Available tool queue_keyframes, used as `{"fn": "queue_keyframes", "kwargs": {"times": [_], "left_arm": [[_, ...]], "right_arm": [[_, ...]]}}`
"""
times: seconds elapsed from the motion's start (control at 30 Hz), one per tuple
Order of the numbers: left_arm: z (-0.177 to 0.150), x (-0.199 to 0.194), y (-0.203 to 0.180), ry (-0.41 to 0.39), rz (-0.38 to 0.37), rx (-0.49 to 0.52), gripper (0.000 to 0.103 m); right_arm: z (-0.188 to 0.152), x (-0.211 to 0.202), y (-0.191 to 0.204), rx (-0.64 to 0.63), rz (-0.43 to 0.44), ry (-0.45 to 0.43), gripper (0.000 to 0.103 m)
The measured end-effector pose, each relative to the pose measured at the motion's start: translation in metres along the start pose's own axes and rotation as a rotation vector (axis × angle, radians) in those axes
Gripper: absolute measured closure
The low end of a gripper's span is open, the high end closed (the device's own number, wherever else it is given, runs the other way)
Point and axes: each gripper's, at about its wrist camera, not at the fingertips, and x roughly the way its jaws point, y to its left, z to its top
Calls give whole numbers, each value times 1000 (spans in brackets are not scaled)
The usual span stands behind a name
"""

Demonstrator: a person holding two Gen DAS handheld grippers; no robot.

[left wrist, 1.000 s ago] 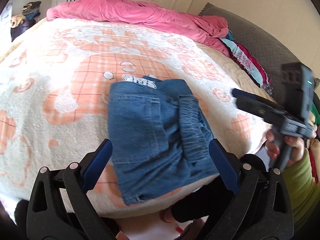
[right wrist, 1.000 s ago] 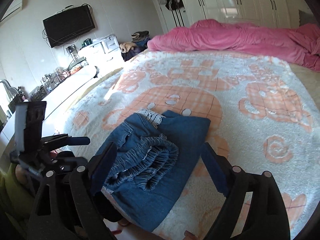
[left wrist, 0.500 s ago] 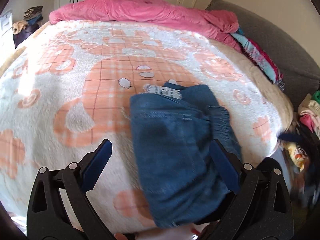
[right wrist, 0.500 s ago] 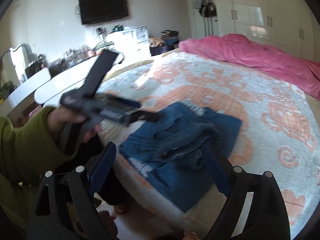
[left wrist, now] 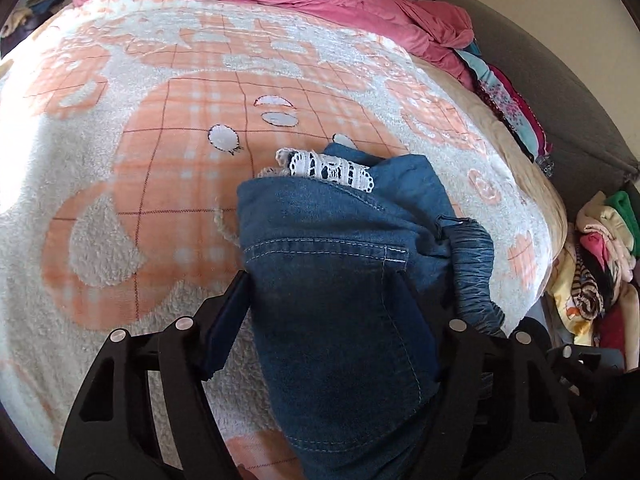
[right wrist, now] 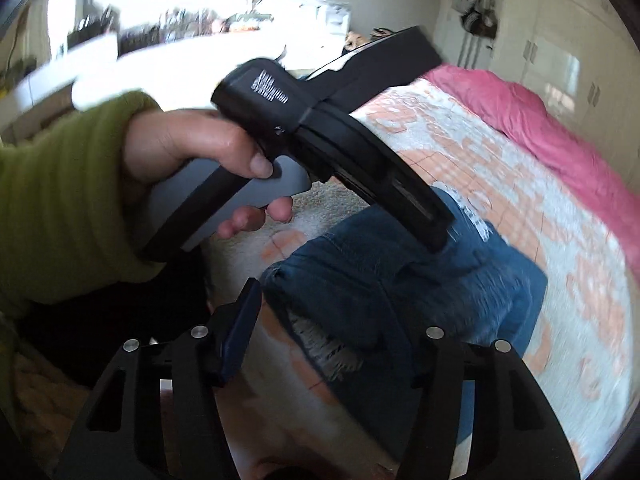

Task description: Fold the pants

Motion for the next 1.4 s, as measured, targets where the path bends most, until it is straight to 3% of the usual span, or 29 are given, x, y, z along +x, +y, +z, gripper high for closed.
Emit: {"fn": "queue_keyframes", "kwargs": {"times": [0.1, 0.13, 0.17, 0.23, 0.3, 0.5, 0.83, 1.03, 1.4], "left_arm": [[-1, 4, 3, 0, -7, -16, 39], [-1, 6, 4, 4, -4, -19, 38], [-2, 9, 6, 13, -5, -27, 37], [-2, 9, 7, 13, -15, -35, 36], [-3, 8, 4, 9, -9, -20, 35], [-1, 9, -3, 1, 1, 2, 34], [-7, 4, -12, -36, 53, 38, 31], [-13, -6, -21, -62, 98, 68, 30], [-25, -38, -40, -152, 122, 71, 23]], "right_arm": [[-3, 31, 4, -72, -61, 91, 47], [-5, 35, 7, -74, -54, 90, 55], [-6, 35, 8, -68, -35, 90, 70], [-10, 29, 6, -37, 12, 103, 84], [-16, 22, -1, 15, 47, 100, 87], [-35, 22, -4, 118, 54, 75, 87], [-33, -2, -10, 193, 78, 29, 71], [-26, -28, -8, 210, 102, -14, 70], [-32, -79, -33, 301, 67, -127, 49]]}}
